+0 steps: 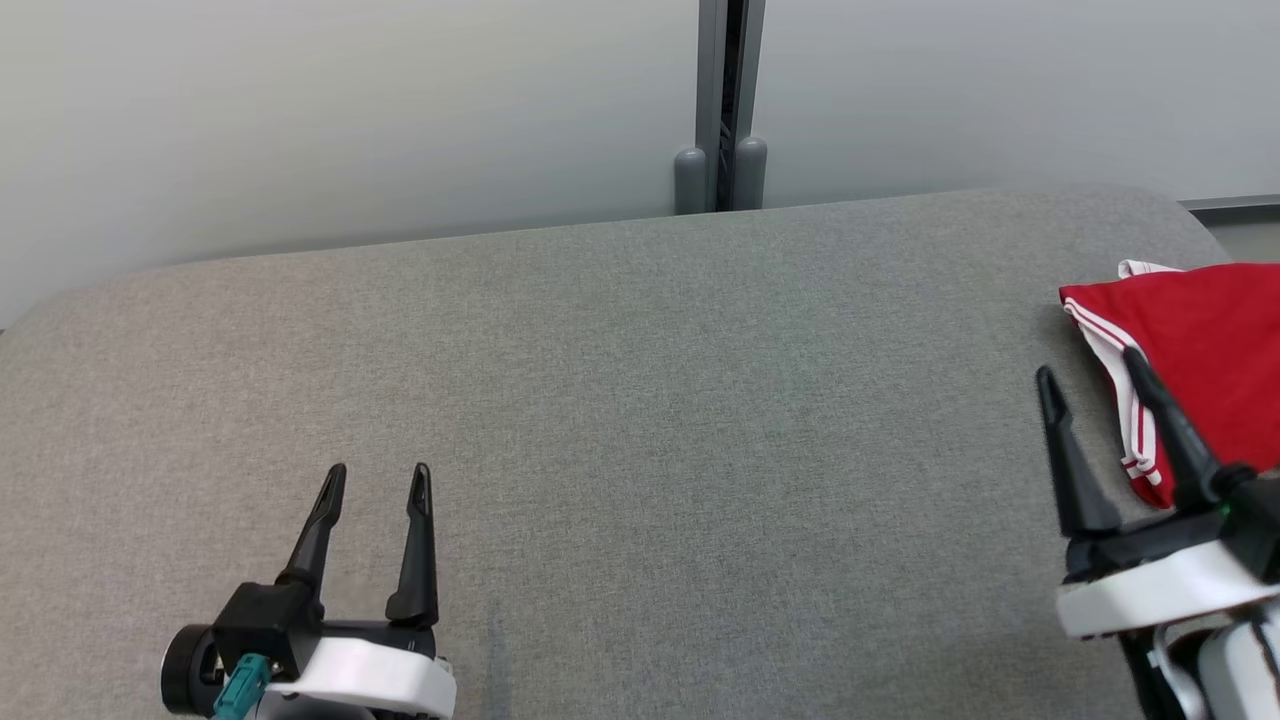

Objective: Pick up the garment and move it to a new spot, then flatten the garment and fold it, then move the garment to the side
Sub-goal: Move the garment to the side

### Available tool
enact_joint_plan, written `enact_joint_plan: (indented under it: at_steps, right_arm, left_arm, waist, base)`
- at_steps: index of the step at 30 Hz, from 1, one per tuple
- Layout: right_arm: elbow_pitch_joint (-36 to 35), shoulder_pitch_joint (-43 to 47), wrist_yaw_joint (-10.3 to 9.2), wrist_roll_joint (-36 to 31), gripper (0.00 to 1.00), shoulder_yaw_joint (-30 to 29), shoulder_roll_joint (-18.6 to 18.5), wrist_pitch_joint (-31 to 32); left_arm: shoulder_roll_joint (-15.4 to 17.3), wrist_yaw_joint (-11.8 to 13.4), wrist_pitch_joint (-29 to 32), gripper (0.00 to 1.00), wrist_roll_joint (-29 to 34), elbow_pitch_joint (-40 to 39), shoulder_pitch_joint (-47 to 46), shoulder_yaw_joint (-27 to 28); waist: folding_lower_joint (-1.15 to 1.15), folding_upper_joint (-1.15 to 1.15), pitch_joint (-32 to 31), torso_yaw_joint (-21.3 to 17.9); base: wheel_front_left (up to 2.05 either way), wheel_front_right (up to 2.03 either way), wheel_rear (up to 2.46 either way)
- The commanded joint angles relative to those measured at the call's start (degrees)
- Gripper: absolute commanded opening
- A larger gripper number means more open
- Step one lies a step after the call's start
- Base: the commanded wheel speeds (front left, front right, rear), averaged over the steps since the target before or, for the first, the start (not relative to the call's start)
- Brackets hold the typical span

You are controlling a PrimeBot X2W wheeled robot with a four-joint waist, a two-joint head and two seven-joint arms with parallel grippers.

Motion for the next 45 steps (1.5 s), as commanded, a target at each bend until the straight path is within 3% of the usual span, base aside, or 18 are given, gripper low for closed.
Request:
enact_joint_plan:
  at_steps: [1,11,45]
  right_arm:
    - [-0.49,1.20,-0.02,-1.00,1.00,0.04,0.60,-0.24]
    - [-1.04,4.23,-0.02,-4.26,1.00,-0.16,5.00,-0.25]
    - [-0.71,3.41,-0.02,-2.46,1.00,0.13,5.14,-0.25]
  left_arm:
    - [0.26,0.49,-0.06,1.00,0.17,0.20,0.49,0.37]
    - [0.27,1.84,-0.06,1.00,0.82,0.40,1.53,0.60]
    - [0.27,0.10,-0.06,1.00,-3.59,1.48,1.34,-0.49]
  waist:
    - [0.00,0.00,-0.06,0.04]
    - [0.00,0.00,0.02,0.08]
    - [0.00,0.00,0.36,0.73]
  base:
    - [0.00,0.00,0.00]
    - [0.00,0.00,0.00]
    - [0.00,0.00,0.00]
